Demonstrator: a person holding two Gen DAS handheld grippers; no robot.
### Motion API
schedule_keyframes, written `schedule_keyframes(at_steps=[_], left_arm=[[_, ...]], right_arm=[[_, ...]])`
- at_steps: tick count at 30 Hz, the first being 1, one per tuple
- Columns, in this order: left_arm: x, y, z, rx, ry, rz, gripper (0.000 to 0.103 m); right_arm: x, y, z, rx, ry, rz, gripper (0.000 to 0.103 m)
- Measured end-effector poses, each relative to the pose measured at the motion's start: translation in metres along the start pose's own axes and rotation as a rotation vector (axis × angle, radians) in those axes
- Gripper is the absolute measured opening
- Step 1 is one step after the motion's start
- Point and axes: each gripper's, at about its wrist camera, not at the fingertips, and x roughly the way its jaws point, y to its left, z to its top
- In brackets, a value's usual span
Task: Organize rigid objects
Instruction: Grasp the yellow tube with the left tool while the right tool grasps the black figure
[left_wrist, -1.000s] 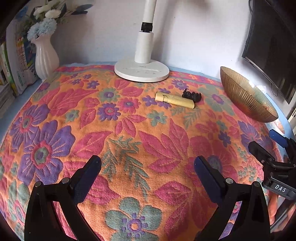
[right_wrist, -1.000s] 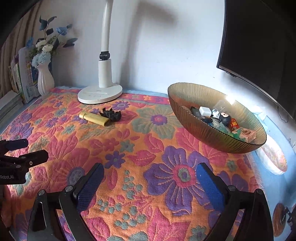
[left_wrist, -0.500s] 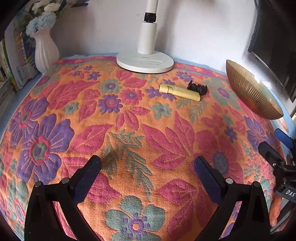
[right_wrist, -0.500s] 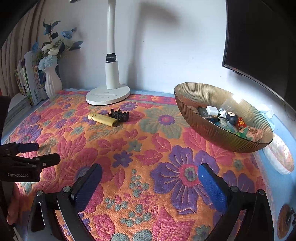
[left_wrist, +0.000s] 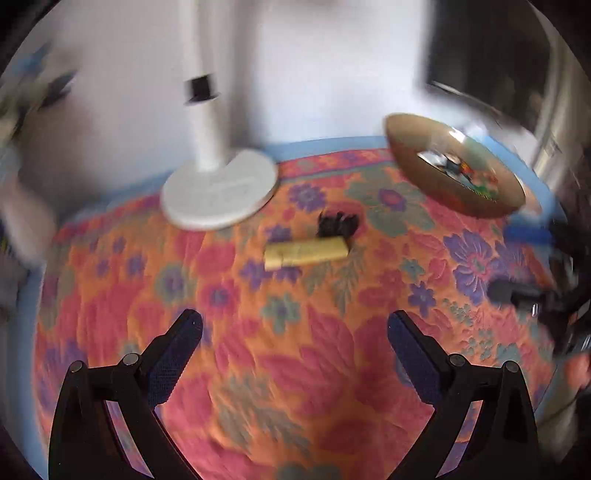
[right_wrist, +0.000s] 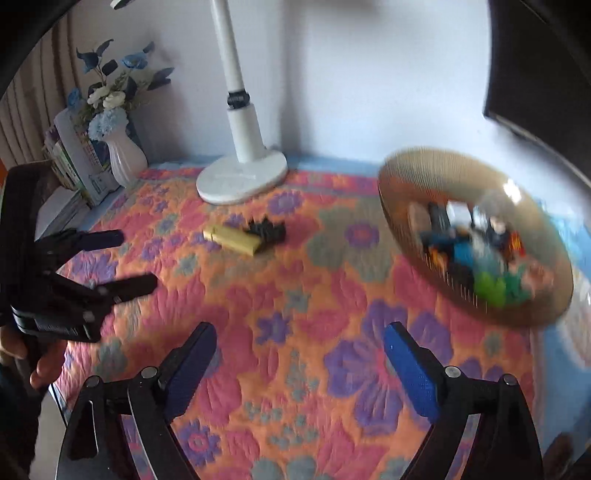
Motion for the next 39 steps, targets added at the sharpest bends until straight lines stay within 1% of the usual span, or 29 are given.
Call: schedule_keyframes(at_steps=[1,2,3,5,7,8,11,12,13,14,15,16,17,18,19,20,21,22,24,25,28,29,31,33,34,35,37,39], left_arm=[[0.007,0.000,0.008,0.068,-0.005,-0.002,0.100],[0.013,-0.001,0.014,0.119,-0.008,-0.013,0.100],[0.022,0.001,0.020,0.161,-0.007,-0.028,0.100],[0.040,0.003,0.030,0.225,0.003,-0.054,0.100],[0.054,0.004,0.037,0.270,0.009,-0.058,0.100],[0.064,0.004,0.040,0.292,0.017,-0.071,0.100],[0.085,0.006,0.044,0.325,0.040,-0.102,0.092],[0.092,0.008,0.045,0.321,0.052,-0.125,0.086],[0.098,0.009,0.045,0.318,0.069,-0.155,0.084],[0.102,0.009,0.043,0.322,0.081,-0.187,0.076],[0.103,0.007,0.040,0.327,0.082,-0.213,0.068],[0.100,0.007,0.039,0.326,0.063,-0.222,0.064],[0.097,0.006,0.036,0.329,0.056,-0.240,0.052],[0.095,0.006,0.035,0.331,0.049,-0.247,0.041],[0.092,0.004,0.033,0.332,0.047,-0.248,0.038],[0.089,0.003,0.030,0.330,0.046,-0.240,0.035],[0.087,0.002,0.027,0.326,0.046,-0.230,0.031],[0.084,0.001,0.025,0.316,0.047,-0.225,0.027],[0.076,0.002,0.020,0.268,0.060,-0.205,0.021],[0.070,0.003,0.017,0.239,0.063,-0.188,0.021],[0.049,0.004,0.000,0.155,0.062,-0.174,0.021],[0.041,0.004,-0.007,0.123,0.068,-0.179,0.021],[0.025,0.002,-0.022,0.063,0.066,-0.213,0.021],[0.010,-0.005,-0.037,0.033,0.060,-0.203,0.020],[0.002,-0.010,-0.045,0.030,0.051,-0.193,0.020],[-0.004,-0.016,-0.054,0.029,0.046,-0.180,0.020],[-0.008,-0.029,-0.069,0.032,0.054,-0.147,0.020],[-0.007,-0.038,-0.078,0.015,0.068,-0.147,0.022]], right_arm=[[0.004,-0.001,0.008,0.010,-0.003,0.011,0.079],[0.013,-0.004,0.020,0.038,0.002,0.033,0.076],[0.022,-0.007,0.029,0.069,0.011,0.064,0.076],[0.053,-0.013,0.045,0.150,0.050,0.178,0.076],[0.078,-0.013,0.053,0.184,0.072,0.192,0.076],[0.093,-0.011,0.057,0.178,0.089,0.193,0.076],[0.123,-0.006,0.064,0.139,0.104,0.214,0.076],[0.132,-0.005,0.065,0.130,0.111,0.197,0.076],[0.137,-0.006,0.065,0.129,0.116,0.187,0.076],[0.143,-0.007,0.065,0.131,0.116,0.185,0.076],[0.144,-0.006,0.065,0.127,0.096,0.187,0.076],[0.144,-0.005,0.065,0.114,0.086,0.184,0.074],[0.144,-0.003,0.065,0.096,0.084,0.181,0.061],[0.143,0.000,0.065,0.078,0.083,0.195,0.050],[0.143,0.004,0.063,0.065,0.088,0.206,0.040],[0.141,0.006,0.061,0.058,0.078,0.178,0.037],[0.139,0.006,0.061,0.060,0.073,0.169,0.033],[0.137,0.003,0.061,0.077,0.073,0.177,0.033],[0.128,-0.007,0.058,0.140,0.058,0.218,0.033],[0.116,-0.013,0.055,0.172,0.045,0.232,0.033],[0.082,-0.020,0.041,0.192,0.013,0.233,0.033],[0.067,-0.021,0.031,0.202,0.005,0.237,0.033],[0.047,-0.022,0.014,0.215,0.004,0.246,0.033],[0.028,-0.018,-0.008,0.193,0.012,0.235,0.033],[0.025,-0.014,-0.014,0.172,0.022,0.224,0.033],[0.020,-0.008,-0.025,0.130,0.036,0.196,0.033],[0.018,-0.001,-0.038,0.095,0.046,0.172,0.034],[0.023,0.003,-0.051,0.079,0.061,0.180,0.034]])
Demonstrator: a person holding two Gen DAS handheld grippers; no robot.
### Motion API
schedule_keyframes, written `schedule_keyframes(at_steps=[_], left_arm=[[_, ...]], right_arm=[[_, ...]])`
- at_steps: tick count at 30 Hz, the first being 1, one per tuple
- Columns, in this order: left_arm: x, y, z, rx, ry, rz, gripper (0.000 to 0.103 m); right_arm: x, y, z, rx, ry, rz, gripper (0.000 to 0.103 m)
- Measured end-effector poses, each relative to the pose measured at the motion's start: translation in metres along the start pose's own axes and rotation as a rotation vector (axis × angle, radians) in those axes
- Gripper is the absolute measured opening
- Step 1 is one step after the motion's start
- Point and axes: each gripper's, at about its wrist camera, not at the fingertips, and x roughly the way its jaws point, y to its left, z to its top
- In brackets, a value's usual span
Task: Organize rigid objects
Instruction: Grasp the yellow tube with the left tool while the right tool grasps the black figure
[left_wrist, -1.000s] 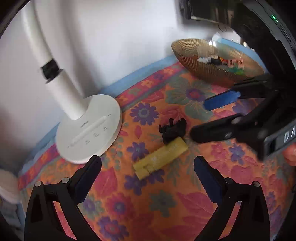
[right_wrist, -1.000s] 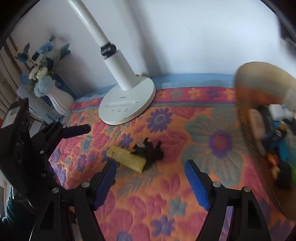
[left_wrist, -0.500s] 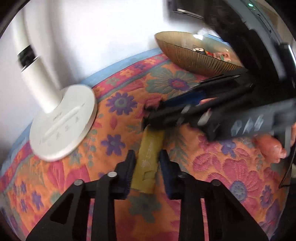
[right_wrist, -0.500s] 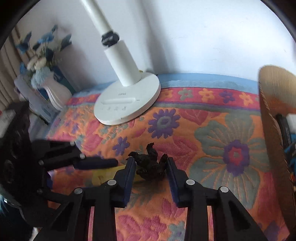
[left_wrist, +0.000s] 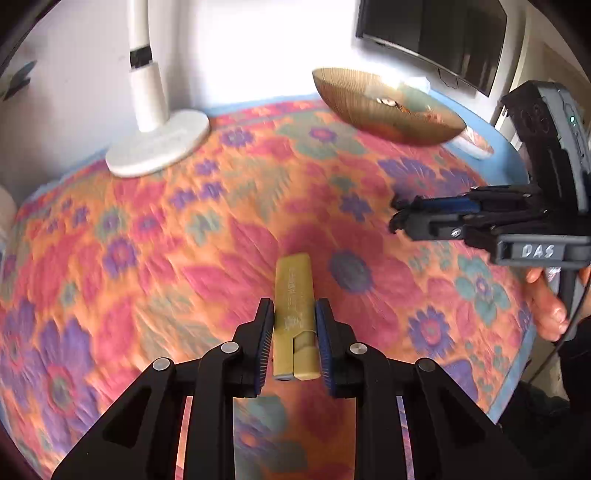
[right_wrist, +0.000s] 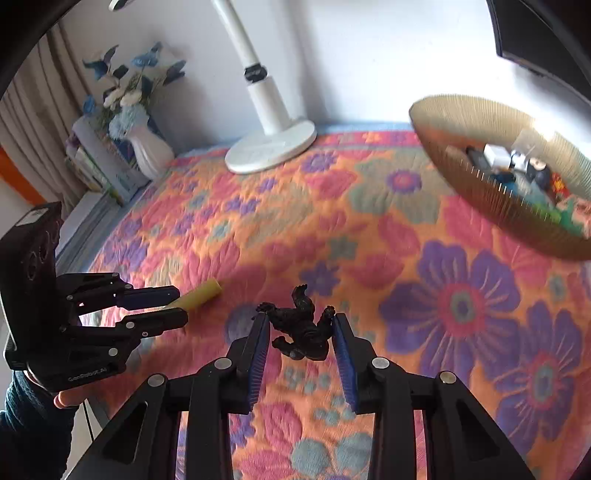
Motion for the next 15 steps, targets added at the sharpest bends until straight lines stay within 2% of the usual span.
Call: schedule_keyframes(at_steps=[2,4,6,7,8,13,15], left_arm=[[0.003,0.000,-0.007,-0.032,0.023,0.009,0.035],[-0.002,0.000,-0.012,-0.048,-0.009,0.021,0.037],[0.000,0.002,-0.013,-0.074,-0.016,0.022,0.054],[0.001,0.002,-0.014,-0.083,-0.026,0.018,0.061],[0.002,0.002,-0.014,-0.089,-0.040,0.013,0.072],[0.008,-0.014,-0.012,-0.018,-0.026,0.123,0.072],[0.008,-0.013,-0.012,-0.018,-0.028,0.123,0.072]], right_arm=[[0.006,0.003,-0.011,-0.023,0.014,0.006,0.034],[0.011,0.001,-0.018,-0.022,0.029,0.010,0.037],[0.005,0.002,-0.021,-0.024,0.014,0.026,0.051],[0.005,0.003,-0.022,-0.026,0.007,0.018,0.063],[0.004,0.004,-0.022,-0.032,-0.002,-0.005,0.065],[0.008,0.010,-0.026,-0.047,-0.006,-0.067,0.065],[0.007,0.014,-0.024,-0.046,-0.009,-0.061,0.065]])
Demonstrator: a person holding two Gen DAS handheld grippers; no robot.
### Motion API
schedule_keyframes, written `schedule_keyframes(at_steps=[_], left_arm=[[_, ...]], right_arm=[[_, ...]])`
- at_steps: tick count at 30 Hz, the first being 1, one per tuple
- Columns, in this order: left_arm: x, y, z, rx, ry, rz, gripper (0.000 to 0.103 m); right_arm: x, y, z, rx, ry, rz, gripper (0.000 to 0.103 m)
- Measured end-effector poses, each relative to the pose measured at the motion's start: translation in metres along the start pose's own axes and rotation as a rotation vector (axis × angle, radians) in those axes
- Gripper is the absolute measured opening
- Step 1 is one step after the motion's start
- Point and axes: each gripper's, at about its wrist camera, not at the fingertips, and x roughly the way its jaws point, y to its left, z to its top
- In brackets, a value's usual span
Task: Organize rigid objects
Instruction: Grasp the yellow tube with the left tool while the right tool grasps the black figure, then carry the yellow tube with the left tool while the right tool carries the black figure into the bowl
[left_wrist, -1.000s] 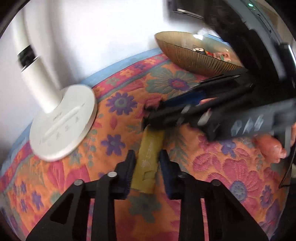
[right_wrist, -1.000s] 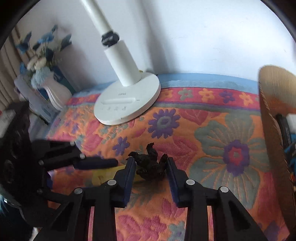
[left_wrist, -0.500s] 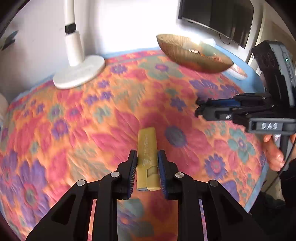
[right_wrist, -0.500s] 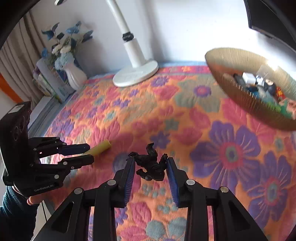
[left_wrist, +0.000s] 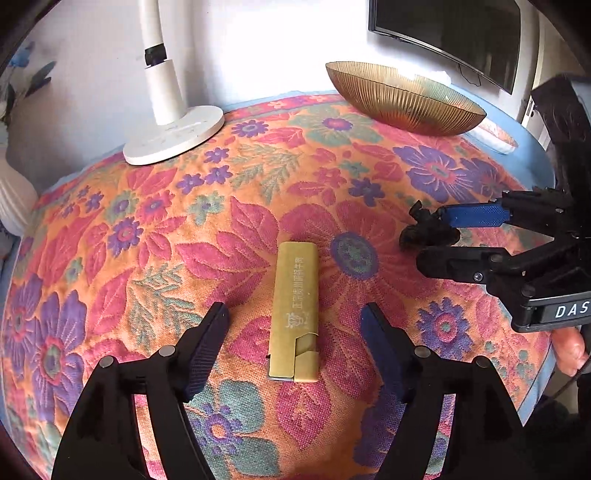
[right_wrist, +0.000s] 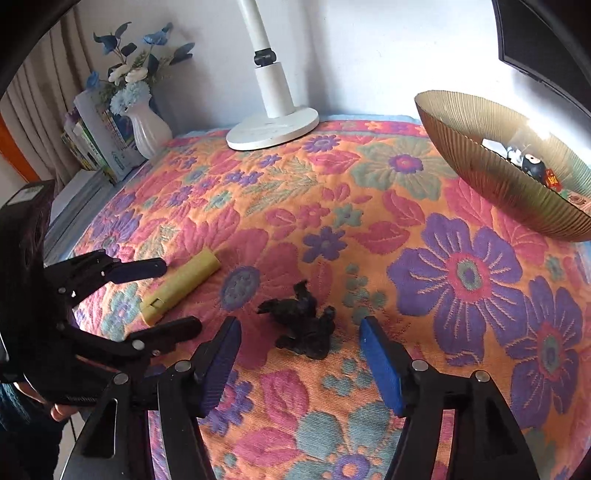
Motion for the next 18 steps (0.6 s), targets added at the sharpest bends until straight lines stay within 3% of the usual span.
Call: schedule_keyframes(at_steps=[4,5,6,8,10,13,16,18], left_arm=[[-0.002,0.005,0.000,-0.024,-0.005,-0.024,0.065],[-0.002,0.004,0.000,-0.018,-0.010,-0.024,0.056],[-0.004,0.002,0.000,-0.007,-0.020,-0.023,0.040],[-0.005,-0.004,-0.002,0.019,-0.032,-0.013,0.023],[-0.007,-0.011,-0.003,0.050,-0.041,0.014,0.021],[-0.009,-0.018,-0.004,0.086,-0.051,0.041,0.021],[-0.021,-0.015,0.004,0.035,-0.082,-0.041,0.021],[-0.034,-0.020,0.017,0.038,-0.130,-0.041,0.021]], right_arm=[[0.009,0.010,-0.001,-0.043,0.009,-0.077,0.065],[0.012,0.014,-0.002,-0.055,0.010,-0.106,0.063],[0.012,0.016,-0.002,-0.066,0.004,-0.125,0.061],[0.012,0.019,-0.003,-0.082,-0.005,-0.161,0.044],[0.009,0.019,-0.004,-0.091,-0.023,-0.158,0.033],[0.004,0.016,-0.005,-0.082,-0.042,-0.146,0.033],[-0.007,0.012,-0.005,-0.054,-0.067,-0.118,0.033],[-0.025,-0.001,-0.002,-0.001,-0.094,-0.066,0.033]])
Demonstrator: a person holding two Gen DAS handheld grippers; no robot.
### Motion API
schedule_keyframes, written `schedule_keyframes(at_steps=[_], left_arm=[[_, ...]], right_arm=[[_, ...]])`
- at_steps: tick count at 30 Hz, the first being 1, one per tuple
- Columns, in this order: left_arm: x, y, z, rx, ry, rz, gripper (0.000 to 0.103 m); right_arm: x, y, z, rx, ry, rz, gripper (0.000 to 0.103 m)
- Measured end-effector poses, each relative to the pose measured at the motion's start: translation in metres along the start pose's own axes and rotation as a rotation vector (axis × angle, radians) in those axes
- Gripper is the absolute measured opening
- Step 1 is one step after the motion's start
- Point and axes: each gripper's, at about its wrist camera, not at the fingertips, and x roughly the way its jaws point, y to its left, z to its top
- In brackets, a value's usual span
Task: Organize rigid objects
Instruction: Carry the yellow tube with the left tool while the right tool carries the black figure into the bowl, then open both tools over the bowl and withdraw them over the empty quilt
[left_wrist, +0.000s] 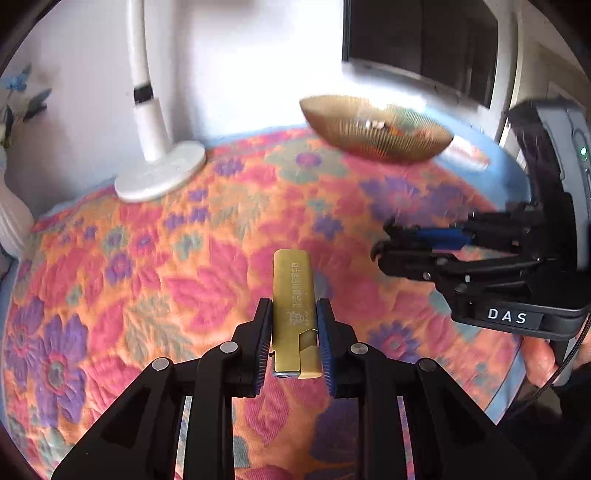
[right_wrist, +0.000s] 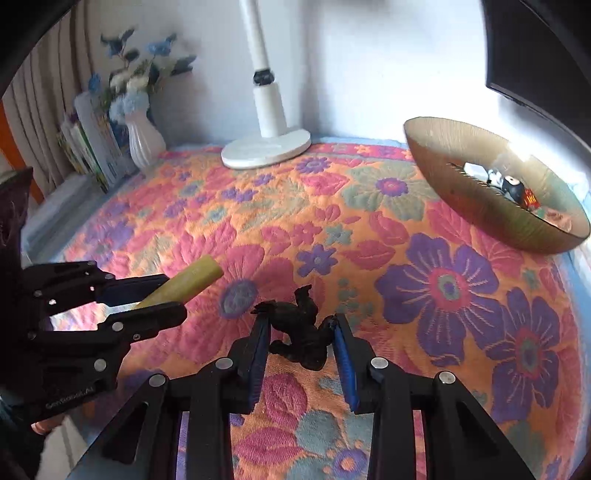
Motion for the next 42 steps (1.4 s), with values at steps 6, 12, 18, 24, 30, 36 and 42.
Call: schedule_keyframes(at_steps=[6,12,18,24,30,36,42], left_arm=[[-0.031,-0.026,0.088,0.050,-0.182,-0.051,0.021],[-0.037,-0.056,0.196,0.078,-0.321,-0.133,0.021],[0.041,-0.080,0.233,0.083,-0.207,-0.152,0.021],[0.115,-0.087,0.220,0.062,-0.074,-0.192,0.021],[0.100,-0.077,0.224,-0.008,-0.165,-0.173,0.083],[0.036,-0.039,0.205,-0.048,-0.220,-0.150,0.083],[-0.048,-0.010,0.169,-0.068,-0.284,-0.047,0.083]], right_arm=[[-0.081,-0.053,0.052,0.054,-0.167,-0.110,0.033],[-0.145,-0.128,0.128,0.127,-0.284,-0.311,0.033],[-0.105,-0.193,0.161,0.201,-0.174,-0.369,0.033],[-0.050,-0.241,0.142,0.293,-0.038,-0.359,0.033],[-0.053,-0.257,0.148,0.308,-0.086,-0.410,0.055],[-0.082,-0.229,0.130,0.317,-0.127,-0.288,0.055],[-0.104,-0.141,0.123,0.200,-0.148,-0.101,0.058]])
